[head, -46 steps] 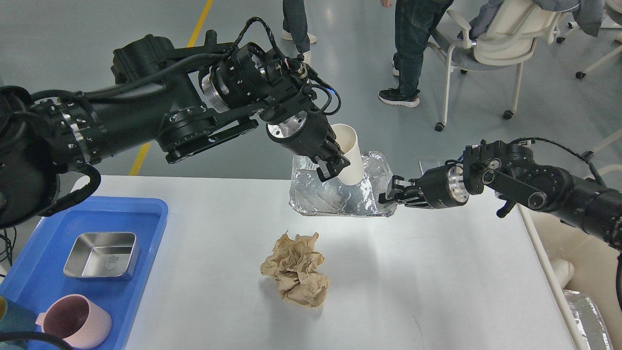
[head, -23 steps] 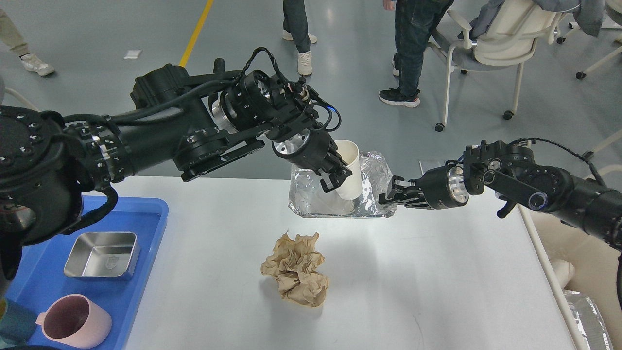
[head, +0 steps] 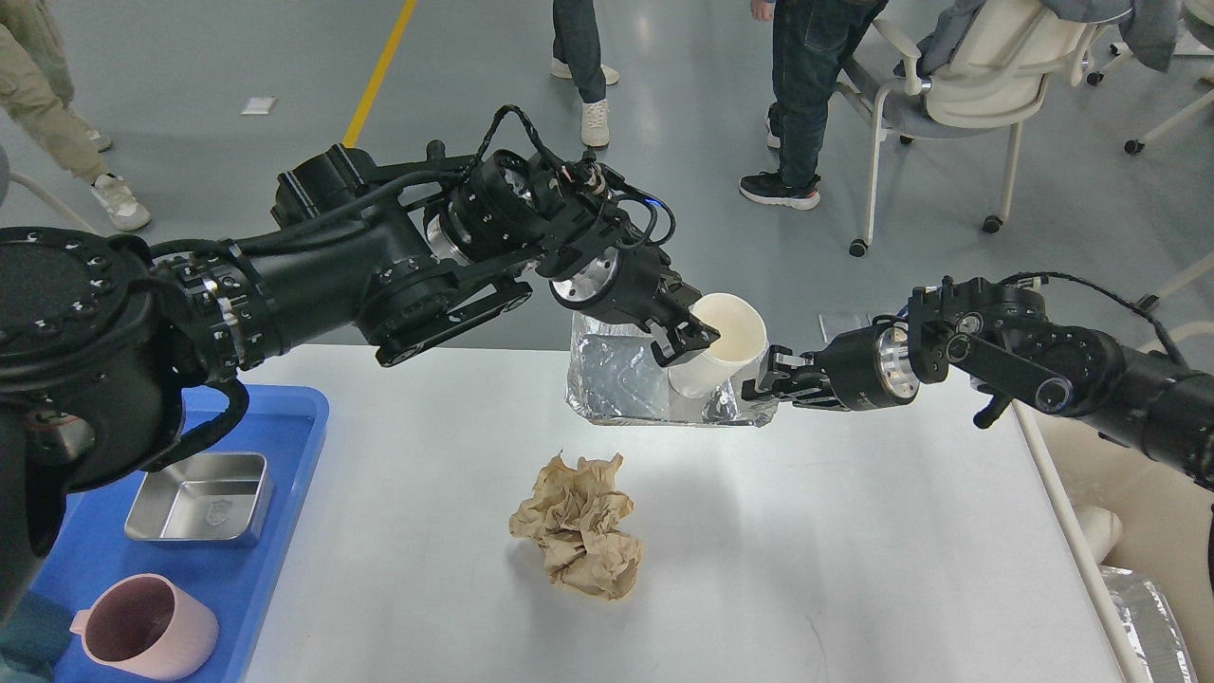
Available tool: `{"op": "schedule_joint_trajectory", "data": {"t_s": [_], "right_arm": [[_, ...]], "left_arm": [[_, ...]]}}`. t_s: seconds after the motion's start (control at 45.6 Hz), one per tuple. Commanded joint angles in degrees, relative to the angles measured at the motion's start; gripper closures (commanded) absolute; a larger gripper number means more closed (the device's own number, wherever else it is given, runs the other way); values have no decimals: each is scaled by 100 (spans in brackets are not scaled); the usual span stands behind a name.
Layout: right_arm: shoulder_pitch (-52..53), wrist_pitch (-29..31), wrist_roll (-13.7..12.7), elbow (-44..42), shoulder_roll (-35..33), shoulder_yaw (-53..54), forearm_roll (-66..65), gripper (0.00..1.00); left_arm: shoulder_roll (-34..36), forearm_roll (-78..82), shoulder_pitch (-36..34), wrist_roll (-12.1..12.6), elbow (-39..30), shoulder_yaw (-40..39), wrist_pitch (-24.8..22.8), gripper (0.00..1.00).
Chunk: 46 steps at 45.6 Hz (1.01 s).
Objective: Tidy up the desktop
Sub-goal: 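Open the left gripper and withdraw it back over the blue tray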
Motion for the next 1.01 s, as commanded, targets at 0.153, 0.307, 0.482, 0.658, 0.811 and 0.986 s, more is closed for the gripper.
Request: {"op": "schedule_joint_trajectory", "data": {"t_s": [0.153, 0.307, 0.482, 0.658, 0.811, 0.986], "right_arm": [[-2, 0, -3, 0, 16, 3, -1, 100], [7, -9, -12, 0, 7, -6, -1, 100], [-11, -9, -12, -9, -2, -6, -1, 100], [-19, -9, -21, 0, -2, -6, -1, 100], [-37, -18, -21, -9, -2, -6, -1, 100], [-46, -26, -21, -9, 16, -6, -1, 100]], "left_arm": [[80, -568, -43, 6, 10, -35, 115, 5], [151, -1112, -25, 6, 10, -202, 115, 5], [572, -2334, 379, 374, 10, -457, 115, 3], [1249, -3792, 616, 1446, -78, -808, 124, 3], [1908, -4567, 1047, 1658, -192, -1107, 378, 3], [2734, -5042, 1732, 1877, -833, -1389, 572, 3]]}}
